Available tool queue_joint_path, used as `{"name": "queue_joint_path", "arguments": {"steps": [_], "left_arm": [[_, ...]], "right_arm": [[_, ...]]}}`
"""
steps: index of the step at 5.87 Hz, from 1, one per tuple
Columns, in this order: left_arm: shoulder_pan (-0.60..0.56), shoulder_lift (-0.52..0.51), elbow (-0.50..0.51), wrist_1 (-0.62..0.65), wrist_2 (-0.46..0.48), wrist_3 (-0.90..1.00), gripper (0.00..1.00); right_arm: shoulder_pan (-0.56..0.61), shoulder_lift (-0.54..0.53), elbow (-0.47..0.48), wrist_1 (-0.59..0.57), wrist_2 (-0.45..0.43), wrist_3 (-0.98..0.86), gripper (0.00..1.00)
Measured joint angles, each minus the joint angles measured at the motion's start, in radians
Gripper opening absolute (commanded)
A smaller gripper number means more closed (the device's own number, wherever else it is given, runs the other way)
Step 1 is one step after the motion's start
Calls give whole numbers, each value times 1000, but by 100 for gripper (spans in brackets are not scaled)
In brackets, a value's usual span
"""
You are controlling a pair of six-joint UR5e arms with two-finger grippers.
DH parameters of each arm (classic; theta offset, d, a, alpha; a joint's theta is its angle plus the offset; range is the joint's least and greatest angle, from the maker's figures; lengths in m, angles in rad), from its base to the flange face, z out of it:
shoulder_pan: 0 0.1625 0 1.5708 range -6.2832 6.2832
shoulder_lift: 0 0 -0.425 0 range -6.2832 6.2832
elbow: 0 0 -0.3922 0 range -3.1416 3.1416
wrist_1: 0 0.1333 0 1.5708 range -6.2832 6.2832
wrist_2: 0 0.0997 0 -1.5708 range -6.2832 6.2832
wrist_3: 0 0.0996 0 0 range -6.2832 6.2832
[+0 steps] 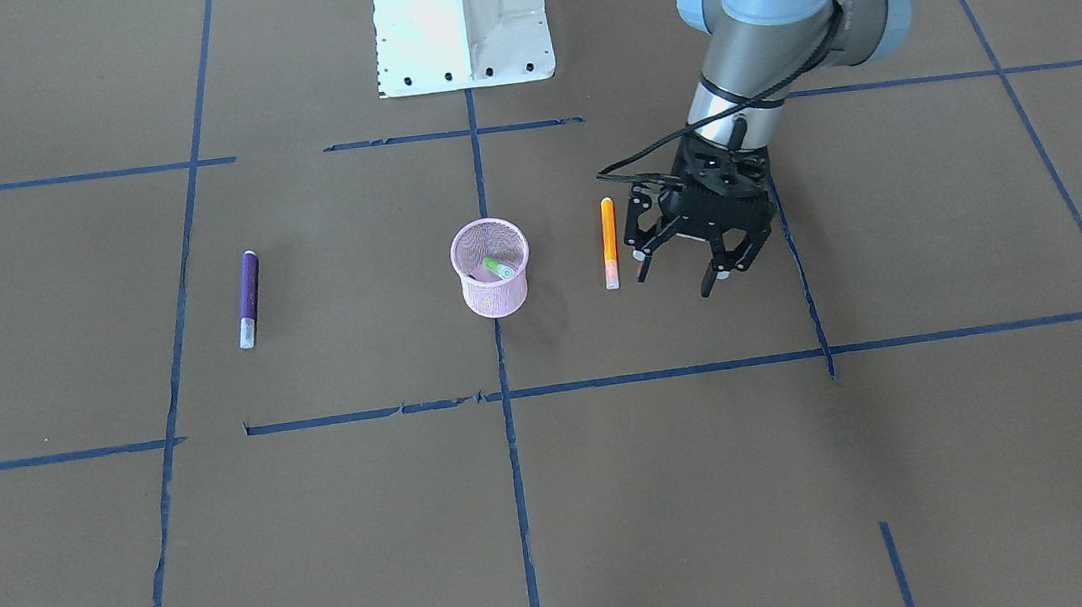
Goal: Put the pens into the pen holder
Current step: 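Withdraw the left gripper while the right gripper grasps the yellow marker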
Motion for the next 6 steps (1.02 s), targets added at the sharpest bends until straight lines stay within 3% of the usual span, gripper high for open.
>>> {"name": "queue_joint_path", "arguments": {"steps": [2, 3, 4, 6], "left_arm": [[-85, 64, -18, 104, -102, 165, 73], [-101, 71, -45, 197, -108, 234, 74], [-107, 72, -58, 237, -109, 256, 74], [-109, 75, -73, 252, -109, 263, 74]], "right_arm": [[-20, 60, -136, 43, -1, 7, 82], [-24, 105, -188, 42, 6, 10, 69], [-24, 123, -206, 39, 11, 12, 64], [-26, 125, -212, 38, 22, 14, 65]]}}
